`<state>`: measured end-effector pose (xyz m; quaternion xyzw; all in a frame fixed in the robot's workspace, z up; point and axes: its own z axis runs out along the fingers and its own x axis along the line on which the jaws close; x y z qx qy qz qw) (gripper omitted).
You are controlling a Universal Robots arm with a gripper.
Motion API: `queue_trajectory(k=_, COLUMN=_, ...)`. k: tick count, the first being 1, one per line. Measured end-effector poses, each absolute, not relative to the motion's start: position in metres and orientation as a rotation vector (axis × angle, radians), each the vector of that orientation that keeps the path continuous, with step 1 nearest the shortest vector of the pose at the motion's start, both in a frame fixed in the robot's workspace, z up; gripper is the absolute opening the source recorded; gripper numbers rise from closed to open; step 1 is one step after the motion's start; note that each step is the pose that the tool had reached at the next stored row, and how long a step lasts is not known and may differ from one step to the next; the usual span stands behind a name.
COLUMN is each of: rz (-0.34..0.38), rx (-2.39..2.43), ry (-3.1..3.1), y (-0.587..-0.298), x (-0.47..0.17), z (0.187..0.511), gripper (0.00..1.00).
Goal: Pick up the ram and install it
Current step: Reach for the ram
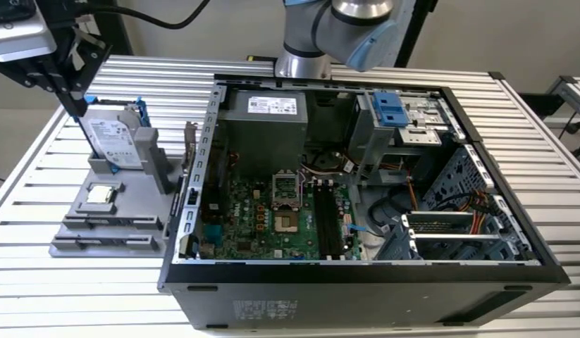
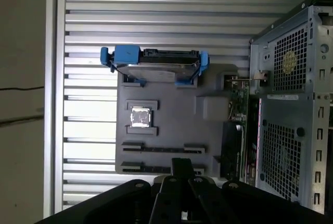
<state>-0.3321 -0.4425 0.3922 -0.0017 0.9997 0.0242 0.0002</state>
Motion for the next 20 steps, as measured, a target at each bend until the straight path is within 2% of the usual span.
queue_trajectory(k=20, rz=0.076, rx=-0.005, ry=3.14, y=-0.468, x=-0.338, z=0.392, gripper=0.0)
